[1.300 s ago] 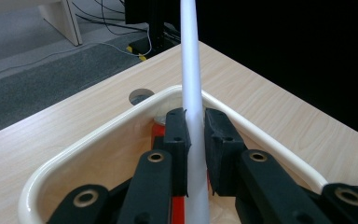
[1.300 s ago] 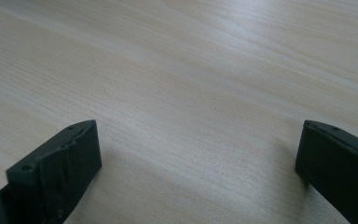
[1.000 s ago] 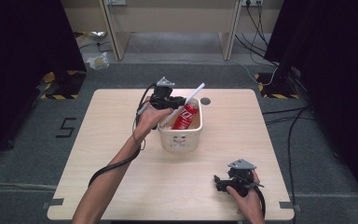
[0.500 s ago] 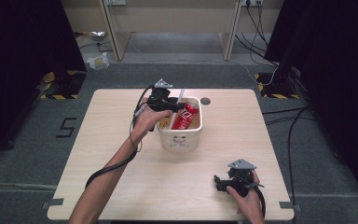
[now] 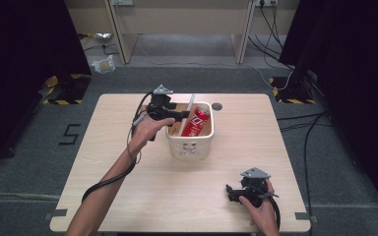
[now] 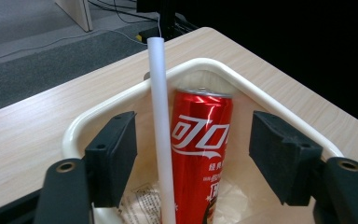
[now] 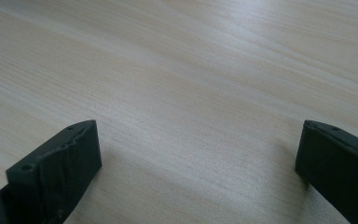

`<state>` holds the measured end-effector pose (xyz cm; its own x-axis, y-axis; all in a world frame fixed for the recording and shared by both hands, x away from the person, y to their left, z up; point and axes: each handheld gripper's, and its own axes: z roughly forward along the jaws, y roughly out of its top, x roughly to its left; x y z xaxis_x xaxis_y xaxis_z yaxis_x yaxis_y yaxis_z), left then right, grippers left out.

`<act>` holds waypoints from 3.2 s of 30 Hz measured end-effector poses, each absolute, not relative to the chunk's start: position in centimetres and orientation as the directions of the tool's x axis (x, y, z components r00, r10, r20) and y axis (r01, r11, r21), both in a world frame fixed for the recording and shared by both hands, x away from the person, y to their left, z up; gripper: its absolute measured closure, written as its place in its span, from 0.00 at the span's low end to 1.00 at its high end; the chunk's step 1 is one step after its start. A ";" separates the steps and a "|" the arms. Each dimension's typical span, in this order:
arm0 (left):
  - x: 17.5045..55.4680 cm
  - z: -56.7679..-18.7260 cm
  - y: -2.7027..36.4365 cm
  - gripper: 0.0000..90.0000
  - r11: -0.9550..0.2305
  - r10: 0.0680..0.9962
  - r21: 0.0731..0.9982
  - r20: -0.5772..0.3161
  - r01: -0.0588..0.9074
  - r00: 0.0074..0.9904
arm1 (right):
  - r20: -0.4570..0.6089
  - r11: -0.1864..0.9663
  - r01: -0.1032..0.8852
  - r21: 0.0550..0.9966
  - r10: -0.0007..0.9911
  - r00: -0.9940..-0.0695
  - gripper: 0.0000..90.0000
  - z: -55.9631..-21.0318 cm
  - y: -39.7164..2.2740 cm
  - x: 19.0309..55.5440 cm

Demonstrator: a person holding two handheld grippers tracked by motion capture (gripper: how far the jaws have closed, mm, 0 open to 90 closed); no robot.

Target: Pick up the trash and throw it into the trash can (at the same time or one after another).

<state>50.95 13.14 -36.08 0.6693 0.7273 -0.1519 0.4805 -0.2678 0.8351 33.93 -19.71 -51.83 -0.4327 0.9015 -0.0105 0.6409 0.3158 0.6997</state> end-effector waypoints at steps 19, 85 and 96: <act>49.1 -35.9 18.1 0.22 -0.231 0.752 0.852 -0.150 0.469 0.642 | -0.013 0.318 0.641 0.699 0.901 -0.433 0.00 -51.8 -19.7 33.9; 43.4 -40.2 24.7 0.20 -0.183 0.783 0.876 -0.144 0.446 0.605 | -0.011 0.316 0.642 0.699 0.902 -0.432 0.00 -51.8 -19.7 33.9; 42.7 -41.1 24.9 0.20 -0.185 0.783 0.879 -0.139 0.440 0.606 | -0.012 0.317 0.642 0.698 0.902 -0.432 0.00 -51.8 -19.7 33.9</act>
